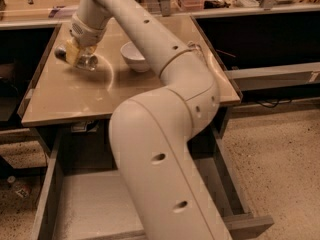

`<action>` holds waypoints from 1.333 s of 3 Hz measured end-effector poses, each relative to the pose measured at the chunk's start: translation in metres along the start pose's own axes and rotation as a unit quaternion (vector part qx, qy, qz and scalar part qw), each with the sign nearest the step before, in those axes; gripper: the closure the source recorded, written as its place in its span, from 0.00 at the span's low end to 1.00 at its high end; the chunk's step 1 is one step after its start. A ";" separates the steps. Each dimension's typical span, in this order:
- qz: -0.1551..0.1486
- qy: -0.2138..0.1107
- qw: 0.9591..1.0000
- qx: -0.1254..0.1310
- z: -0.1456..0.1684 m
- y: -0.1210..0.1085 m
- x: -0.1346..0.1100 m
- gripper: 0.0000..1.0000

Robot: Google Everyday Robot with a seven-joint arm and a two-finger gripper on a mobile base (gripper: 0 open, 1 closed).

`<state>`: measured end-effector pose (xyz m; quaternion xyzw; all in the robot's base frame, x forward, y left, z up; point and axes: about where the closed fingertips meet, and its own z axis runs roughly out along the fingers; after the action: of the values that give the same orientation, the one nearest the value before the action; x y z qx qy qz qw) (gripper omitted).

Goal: Place redbull can into top drawer

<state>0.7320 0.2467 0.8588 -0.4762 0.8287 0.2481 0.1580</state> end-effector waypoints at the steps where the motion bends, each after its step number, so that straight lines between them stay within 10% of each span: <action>1: 0.002 -0.040 0.999 0.013 -0.042 0.021 0.001 1.00; 2: 0.001 -0.065 0.998 0.025 -0.078 0.050 0.017 1.00; 4: -0.001 -0.036 0.999 0.014 -0.056 0.060 0.037 1.00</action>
Offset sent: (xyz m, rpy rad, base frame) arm -0.1520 -0.0607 -0.0057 -0.0329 0.0057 -0.0293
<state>0.6600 0.2146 0.9028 -0.4657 0.8253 0.2530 0.1949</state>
